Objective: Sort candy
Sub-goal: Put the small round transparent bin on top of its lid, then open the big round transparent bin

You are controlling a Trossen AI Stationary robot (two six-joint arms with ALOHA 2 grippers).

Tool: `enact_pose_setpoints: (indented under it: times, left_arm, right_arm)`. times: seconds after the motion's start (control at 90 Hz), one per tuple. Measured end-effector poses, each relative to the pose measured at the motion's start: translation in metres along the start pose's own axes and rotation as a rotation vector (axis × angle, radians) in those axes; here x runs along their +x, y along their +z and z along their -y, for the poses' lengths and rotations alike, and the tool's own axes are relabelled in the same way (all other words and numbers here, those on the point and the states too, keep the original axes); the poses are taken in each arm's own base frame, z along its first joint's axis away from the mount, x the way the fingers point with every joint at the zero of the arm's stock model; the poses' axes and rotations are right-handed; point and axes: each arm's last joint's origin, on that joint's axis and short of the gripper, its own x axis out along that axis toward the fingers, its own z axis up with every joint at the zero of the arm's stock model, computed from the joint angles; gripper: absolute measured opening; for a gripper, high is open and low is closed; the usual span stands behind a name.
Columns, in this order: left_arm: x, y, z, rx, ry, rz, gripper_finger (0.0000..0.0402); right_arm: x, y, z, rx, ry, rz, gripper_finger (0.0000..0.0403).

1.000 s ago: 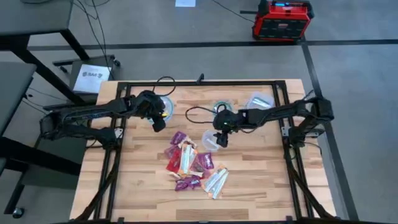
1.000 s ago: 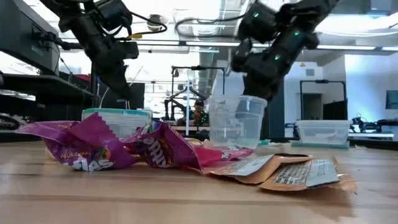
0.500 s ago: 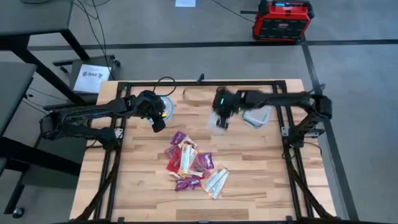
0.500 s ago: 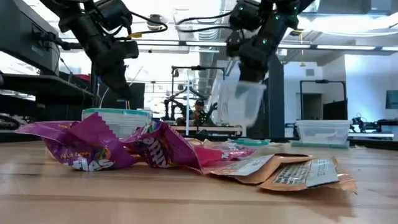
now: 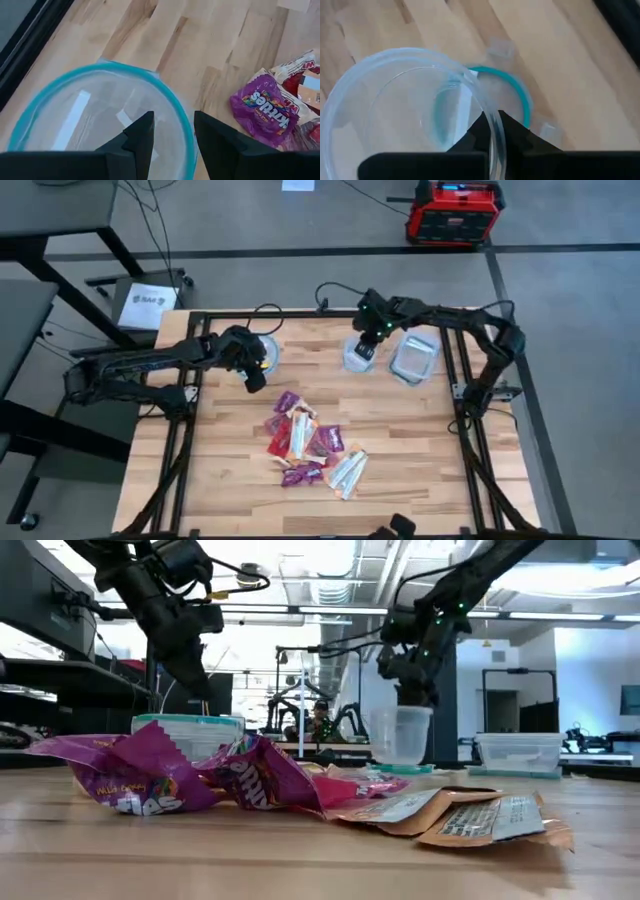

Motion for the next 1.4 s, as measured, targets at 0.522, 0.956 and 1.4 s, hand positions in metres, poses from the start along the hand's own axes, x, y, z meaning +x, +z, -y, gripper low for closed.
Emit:
enact_pose_setpoints:
  times: [0.522, 0.956, 1.4]
  left_arm:
    - [-0.001, 0.002, 0.0, 0.009, 0.004, 0.012, 0.0127]
    - [0.021, -0.025, -0.014, -0.076, 0.058, -0.105, 0.0127]
    - [0.059, -0.003, 0.028, 0.117, -0.413, 0.085, 0.0127]
  right_arm:
    - [-0.076, 0.003, -0.005, -0.022, -0.037, 0.183, 0.0182]
    - [-0.091, -0.056, -0.091, -0.305, 0.139, 0.512, 0.0192]
    - [-0.037, -0.098, -0.14, -0.357, 0.345, 0.667, 0.0189]
